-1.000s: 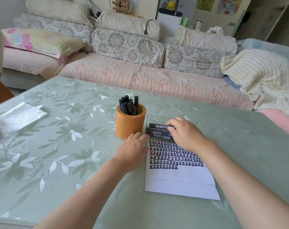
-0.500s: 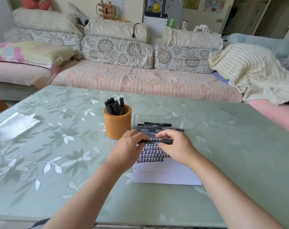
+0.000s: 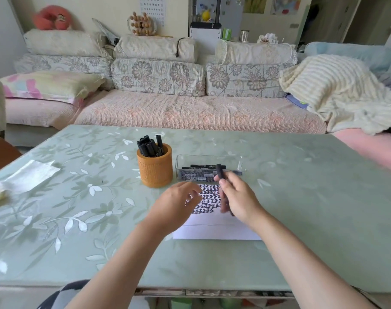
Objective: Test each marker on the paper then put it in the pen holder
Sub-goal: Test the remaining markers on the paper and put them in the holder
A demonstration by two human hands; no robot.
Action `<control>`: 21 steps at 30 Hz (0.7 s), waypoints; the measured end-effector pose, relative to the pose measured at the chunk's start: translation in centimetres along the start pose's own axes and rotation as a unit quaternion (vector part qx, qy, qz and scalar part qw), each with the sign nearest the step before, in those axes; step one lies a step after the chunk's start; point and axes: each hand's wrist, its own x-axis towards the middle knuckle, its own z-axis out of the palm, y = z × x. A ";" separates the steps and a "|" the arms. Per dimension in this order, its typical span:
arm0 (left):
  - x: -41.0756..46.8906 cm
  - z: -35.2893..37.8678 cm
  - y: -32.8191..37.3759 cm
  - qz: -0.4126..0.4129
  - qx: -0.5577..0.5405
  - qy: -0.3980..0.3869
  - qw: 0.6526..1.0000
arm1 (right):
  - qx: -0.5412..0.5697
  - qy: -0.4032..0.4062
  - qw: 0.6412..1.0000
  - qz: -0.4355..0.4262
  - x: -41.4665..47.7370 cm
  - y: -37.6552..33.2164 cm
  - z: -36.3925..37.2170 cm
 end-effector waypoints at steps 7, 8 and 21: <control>-1.0 -0.9 1.2 0.017 0.022 0.027 0.999 | -0.252 -0.126 0.959 0.010 -0.9 -0.1 -0.9; -1.2 -0.8 1.4 0.032 0.028 0.017 0.999 | -0.258 -0.141 0.956 0.006 -1.1 -0.4 -1.0; -0.2 1.0 1.4 0.062 0.109 -0.055 0.991 | -0.308 -0.175 0.933 -0.060 -1.2 1.2 -2.8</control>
